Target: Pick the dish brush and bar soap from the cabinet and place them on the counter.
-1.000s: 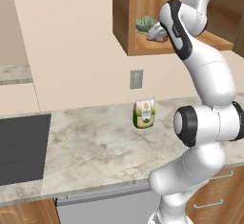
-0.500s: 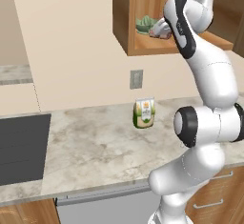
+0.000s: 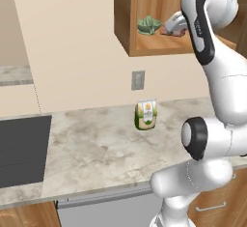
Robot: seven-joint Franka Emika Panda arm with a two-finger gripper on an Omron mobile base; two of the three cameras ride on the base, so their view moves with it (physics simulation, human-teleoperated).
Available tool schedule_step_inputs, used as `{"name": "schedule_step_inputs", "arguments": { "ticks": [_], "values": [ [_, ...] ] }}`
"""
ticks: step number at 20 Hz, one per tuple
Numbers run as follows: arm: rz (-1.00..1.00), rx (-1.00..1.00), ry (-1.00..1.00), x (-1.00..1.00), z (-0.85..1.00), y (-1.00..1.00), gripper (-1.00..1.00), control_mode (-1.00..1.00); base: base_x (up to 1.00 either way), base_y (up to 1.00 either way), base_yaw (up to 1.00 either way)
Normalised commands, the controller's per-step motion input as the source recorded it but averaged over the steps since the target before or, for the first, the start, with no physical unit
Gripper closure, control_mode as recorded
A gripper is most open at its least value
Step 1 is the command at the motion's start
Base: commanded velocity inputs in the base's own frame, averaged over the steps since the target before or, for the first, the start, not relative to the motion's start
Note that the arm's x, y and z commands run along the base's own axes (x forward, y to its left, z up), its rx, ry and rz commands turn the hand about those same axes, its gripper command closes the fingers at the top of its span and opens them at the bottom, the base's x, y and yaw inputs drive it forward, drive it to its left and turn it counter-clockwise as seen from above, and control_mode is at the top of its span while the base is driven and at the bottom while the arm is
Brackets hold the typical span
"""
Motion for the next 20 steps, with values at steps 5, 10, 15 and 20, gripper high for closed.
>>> {"name": "schedule_step_inputs", "arguments": {
  "ticks": [5, 10, 15, 20],
  "values": [
    [-0.06, 0.0, -0.06, -1.0, -0.12, 0.0, 1.0, -1.0, 0.0, 0.0, 0.0],
    [-0.06, -0.03, -0.06, -1.0, -0.29, 0.0, 1.0, -1.0, 0.0, 0.0, 0.0],
    [-0.06, 0.0, -0.03, -1.0, -0.07, 0.0, 1.0, -1.0, 0.0, 0.0, 0.0],
    [-0.14, 0.0, -0.04, -0.78, -0.16, 0.01, 1.0, -1.0, 0.0, 0.0, 0.0]
  ]
}}
